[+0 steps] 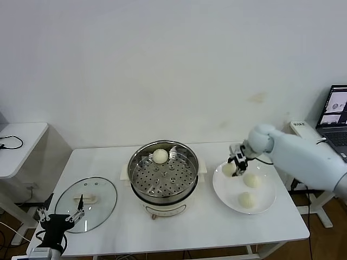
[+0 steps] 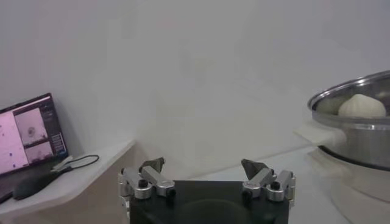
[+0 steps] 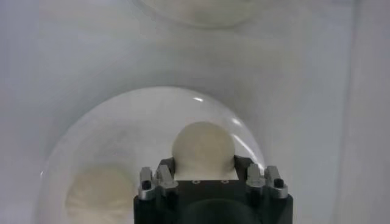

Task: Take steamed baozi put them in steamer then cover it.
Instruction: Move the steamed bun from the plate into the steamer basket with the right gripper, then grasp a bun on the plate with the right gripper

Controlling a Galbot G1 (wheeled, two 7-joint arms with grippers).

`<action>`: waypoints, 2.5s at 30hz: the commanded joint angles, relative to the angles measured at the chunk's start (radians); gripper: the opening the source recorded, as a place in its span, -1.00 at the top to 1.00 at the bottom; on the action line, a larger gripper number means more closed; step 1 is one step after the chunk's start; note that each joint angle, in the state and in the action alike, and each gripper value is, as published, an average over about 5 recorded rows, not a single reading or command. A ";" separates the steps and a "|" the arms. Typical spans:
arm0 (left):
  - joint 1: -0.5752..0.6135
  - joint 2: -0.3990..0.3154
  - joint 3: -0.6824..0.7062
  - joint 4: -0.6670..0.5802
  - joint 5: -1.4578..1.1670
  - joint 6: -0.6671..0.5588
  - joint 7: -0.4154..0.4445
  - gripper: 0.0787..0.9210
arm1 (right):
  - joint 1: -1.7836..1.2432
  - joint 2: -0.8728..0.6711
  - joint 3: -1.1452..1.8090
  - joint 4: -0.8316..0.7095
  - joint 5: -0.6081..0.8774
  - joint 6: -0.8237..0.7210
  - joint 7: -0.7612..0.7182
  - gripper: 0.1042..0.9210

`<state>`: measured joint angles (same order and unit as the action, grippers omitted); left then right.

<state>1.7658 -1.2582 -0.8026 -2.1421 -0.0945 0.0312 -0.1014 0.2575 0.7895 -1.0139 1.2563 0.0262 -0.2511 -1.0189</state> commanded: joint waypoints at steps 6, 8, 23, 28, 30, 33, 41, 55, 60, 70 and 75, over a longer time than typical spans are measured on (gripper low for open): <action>0.000 0.004 0.006 -0.009 0.001 0.002 -0.001 -0.77 | 0.454 0.048 -0.244 0.215 0.323 -0.130 0.055 -0.26; 0.003 0.005 0.006 -0.012 0.001 0.002 -0.001 -0.77 | 0.483 0.092 -0.265 0.230 0.374 -0.156 0.076 -0.26; 0.014 -0.005 -0.020 -0.015 -0.012 0.001 -0.001 -0.77 | 0.321 0.546 -0.243 0.065 0.600 -0.364 0.292 -0.28; 0.014 -0.006 -0.021 -0.018 -0.015 0.001 0.000 -0.77 | 0.254 0.623 -0.242 -0.005 0.604 -0.401 0.319 -0.28; 0.010 -0.009 -0.022 -0.016 -0.014 0.001 -0.001 -0.77 | 0.227 0.646 -0.245 -0.026 0.603 -0.413 0.325 -0.28; 0.008 -0.010 -0.025 -0.013 -0.014 0.000 0.000 -0.77 | 0.196 0.668 -0.252 -0.043 0.599 -0.430 0.333 -0.28; 0.000 -0.009 -0.030 -0.001 -0.018 -0.001 0.000 -0.77 | 0.156 0.705 -0.256 -0.081 0.585 -0.456 0.343 -0.28; 0.002 -0.011 -0.033 -0.003 -0.019 -0.002 0.000 -0.77 | 0.150 0.693 -0.257 -0.089 0.569 -0.475 0.334 -0.29; 0.009 -0.012 -0.038 -0.012 -0.019 -0.001 0.000 -0.77 | 0.194 0.635 -0.247 -0.041 0.559 -0.473 0.292 -0.50; 0.011 -0.011 -0.033 -0.028 -0.016 0.001 0.001 -0.77 | 0.383 0.322 -0.245 0.141 0.436 -0.300 0.019 -0.76; 0.007 -0.011 -0.018 -0.031 -0.007 0.003 0.001 -0.77 | 0.429 0.099 -0.244 0.253 0.363 -0.206 -0.086 -0.76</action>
<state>1.7733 -1.2701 -0.8275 -2.1712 -0.1032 0.0338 -0.1003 0.5794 1.2051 -1.2599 1.3474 0.4913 -0.5973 -0.9101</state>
